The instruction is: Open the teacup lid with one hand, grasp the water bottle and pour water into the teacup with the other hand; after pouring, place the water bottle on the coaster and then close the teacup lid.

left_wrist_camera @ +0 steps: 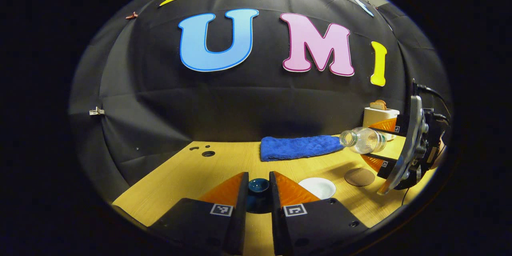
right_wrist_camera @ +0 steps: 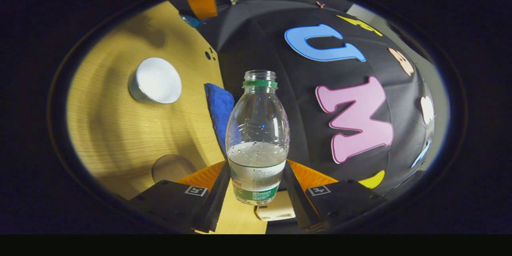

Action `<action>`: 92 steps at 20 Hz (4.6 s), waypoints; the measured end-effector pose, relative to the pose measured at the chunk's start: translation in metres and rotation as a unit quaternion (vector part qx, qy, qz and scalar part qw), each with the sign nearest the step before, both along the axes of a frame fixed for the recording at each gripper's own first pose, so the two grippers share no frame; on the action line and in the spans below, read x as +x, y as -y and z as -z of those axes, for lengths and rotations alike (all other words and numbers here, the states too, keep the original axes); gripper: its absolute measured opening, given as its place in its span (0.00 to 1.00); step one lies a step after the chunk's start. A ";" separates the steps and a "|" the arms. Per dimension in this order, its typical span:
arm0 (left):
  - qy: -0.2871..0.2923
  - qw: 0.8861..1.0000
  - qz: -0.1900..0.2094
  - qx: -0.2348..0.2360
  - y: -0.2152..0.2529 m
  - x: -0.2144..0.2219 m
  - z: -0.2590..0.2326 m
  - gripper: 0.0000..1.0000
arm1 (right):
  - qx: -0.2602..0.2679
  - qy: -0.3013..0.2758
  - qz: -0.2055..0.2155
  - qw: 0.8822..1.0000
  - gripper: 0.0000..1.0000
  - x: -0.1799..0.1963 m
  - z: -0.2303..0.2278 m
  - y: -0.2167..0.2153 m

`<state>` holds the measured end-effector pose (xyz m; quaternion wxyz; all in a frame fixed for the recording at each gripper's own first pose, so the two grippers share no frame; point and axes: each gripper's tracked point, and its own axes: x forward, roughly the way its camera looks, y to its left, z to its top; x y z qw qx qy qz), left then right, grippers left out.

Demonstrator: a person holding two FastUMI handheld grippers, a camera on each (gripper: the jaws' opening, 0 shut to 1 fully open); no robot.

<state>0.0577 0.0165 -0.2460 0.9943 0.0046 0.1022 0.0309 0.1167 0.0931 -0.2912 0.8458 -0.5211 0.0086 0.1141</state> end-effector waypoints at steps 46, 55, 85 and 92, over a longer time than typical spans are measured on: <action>0.012 0.999 -0.021 -0.028 -0.010 -0.029 -0.001 0.31 | -0.331 0.250 -0.164 0.895 0.75 0.022 0.017 -0.003; 0.019 0.999 -0.023 -0.038 -0.006 -0.038 -0.007 0.31 | -0.363 0.292 -0.197 0.862 0.75 0.002 0.017 0.001; 0.012 0.999 0.039 -0.014 0.050 0.008 -0.009 0.31 | 0.560 -0.101 0.013 0.822 0.76 -0.003 0.068 0.047; 0.005 0.998 0.054 -0.010 0.071 0.019 0.000 0.31 | 0.596 -0.140 0.020 0.791 0.76 -0.007 0.067 0.048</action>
